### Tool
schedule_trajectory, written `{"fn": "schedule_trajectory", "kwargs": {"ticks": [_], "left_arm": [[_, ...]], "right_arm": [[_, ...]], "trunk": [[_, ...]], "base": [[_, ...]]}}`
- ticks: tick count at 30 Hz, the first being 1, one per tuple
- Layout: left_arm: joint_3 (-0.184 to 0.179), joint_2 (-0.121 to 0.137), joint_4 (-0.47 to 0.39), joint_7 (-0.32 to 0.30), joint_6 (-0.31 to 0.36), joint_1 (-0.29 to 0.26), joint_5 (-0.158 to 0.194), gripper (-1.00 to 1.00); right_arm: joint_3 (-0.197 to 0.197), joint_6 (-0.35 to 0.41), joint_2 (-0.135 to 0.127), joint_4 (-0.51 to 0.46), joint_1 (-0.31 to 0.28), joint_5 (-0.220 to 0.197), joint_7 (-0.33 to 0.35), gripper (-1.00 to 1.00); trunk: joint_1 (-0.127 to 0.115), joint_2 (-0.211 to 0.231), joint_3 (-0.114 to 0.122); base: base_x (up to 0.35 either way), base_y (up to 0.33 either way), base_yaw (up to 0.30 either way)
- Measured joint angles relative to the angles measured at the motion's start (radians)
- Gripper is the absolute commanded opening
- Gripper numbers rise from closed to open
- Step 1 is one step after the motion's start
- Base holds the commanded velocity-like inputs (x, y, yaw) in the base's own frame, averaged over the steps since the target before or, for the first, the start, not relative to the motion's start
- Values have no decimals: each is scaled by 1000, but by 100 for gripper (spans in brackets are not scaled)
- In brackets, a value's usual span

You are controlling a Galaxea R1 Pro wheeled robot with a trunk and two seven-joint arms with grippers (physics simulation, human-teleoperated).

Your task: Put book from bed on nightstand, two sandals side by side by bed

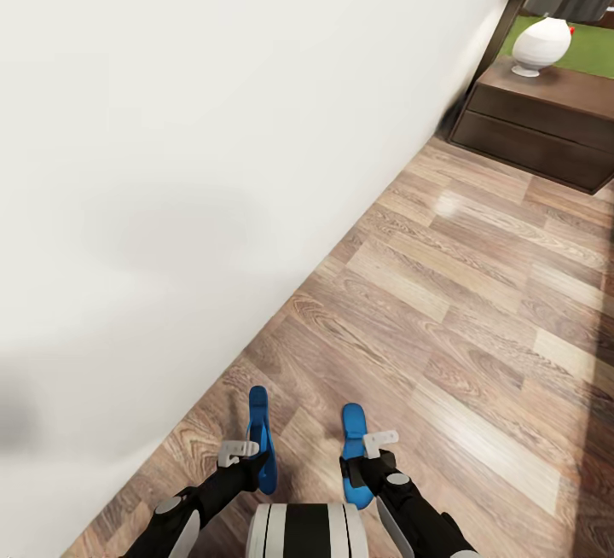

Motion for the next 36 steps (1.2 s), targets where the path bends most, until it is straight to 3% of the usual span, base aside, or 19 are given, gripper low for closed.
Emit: {"fn": "schedule_trajectory", "kwargs": {"ticks": [15, 31, 36], "left_arm": [[0, 0, 0, 0, 0, 0, 0, -100], [0, 0, 0, 0, 0, 0, -1, -100], [0, 0, 0, 0, 0, 0, 0, -100]], "right_arm": [[0, 0, 0, 0, 0, 0, 0, 100], [0, 0, 0, 0, 0, 0, 0, 100], [0, 0, 0, 0, 0, 0, 0, 100]], "trunk": [[0, 0, 0], [7, -4, -62], [7, -4, -62]], "base": [[49, 0, 0], [0, 0, 0], [0, 0, 0]]}}
